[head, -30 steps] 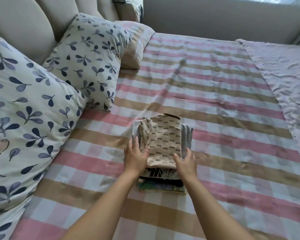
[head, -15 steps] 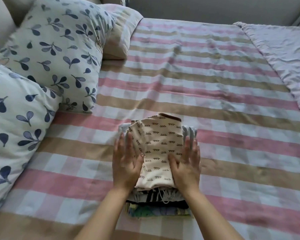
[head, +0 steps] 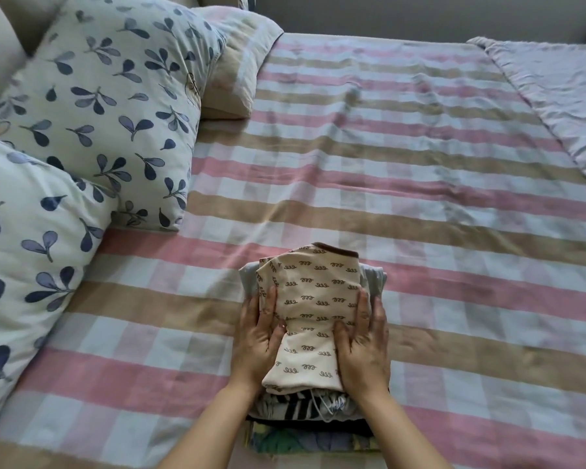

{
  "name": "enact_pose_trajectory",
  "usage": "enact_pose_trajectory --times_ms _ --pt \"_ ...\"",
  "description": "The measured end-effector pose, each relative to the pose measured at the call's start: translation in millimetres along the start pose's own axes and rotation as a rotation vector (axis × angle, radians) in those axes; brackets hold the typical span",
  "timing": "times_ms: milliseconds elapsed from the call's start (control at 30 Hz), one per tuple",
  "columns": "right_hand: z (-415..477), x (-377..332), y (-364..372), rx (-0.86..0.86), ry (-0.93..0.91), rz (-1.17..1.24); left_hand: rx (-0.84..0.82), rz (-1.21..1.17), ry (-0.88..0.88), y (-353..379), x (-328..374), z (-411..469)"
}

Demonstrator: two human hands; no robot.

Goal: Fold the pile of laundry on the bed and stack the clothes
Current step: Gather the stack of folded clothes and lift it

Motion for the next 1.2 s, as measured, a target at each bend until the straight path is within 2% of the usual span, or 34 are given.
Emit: enact_pose_trajectory --times_ms 67,167,333,433,533,667,833,1000,1200 --pt "-6.1 12.9 -8.9 -0.011 0.146 0.039 0.039 0.003 -0.108 -8.6 -5.3 -7.2" --pt "-16.1 33.0 -4.4 -0.132 0.333 0.036 0.041 0.011 -0.371 -10.9 -27.1 -19.5" --pt "-11.9 36.2 0.0 -0.198 0.400 0.162 0.017 -0.104 -0.562 -3.0 -43.8 -23.4" --pt "-10.6 39.0 3.0 -0.267 0.427 0.206 0.009 -0.248 -0.787 3.1 -60.0 -37.3" --pt "-10.1 40.0 2.1 -0.293 0.433 0.230 -0.056 -0.222 -0.898 5.6 -62.0 -48.1" --pt "-11.8 38.2 1.1 -0.292 0.423 0.253 -0.083 -0.467 -0.824 10.4 -49.1 -43.8" --pt "-10.6 35.8 0.4 -0.263 0.404 0.279 -0.029 -0.420 -0.745 6.8 -45.9 -37.7" --pt "-15.2 27.9 -7.5 -0.185 0.349 0.326 0.023 -0.538 -0.688 8.1 -41.2 -38.4" --pt "-50.2 12.1 -51.3 -0.083 0.278 0.403 0.090 -0.567 -0.634 -19.0 0.8 -73.2"
Point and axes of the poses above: each hand's wrist, its own z-axis towards the middle knuckle, its own y-axis out of the palm, x = y × z, the point moved 10 cm from there along z, towards the middle knuckle, and after that the axes turned 5 degrees about x, right-handed, at the moved point
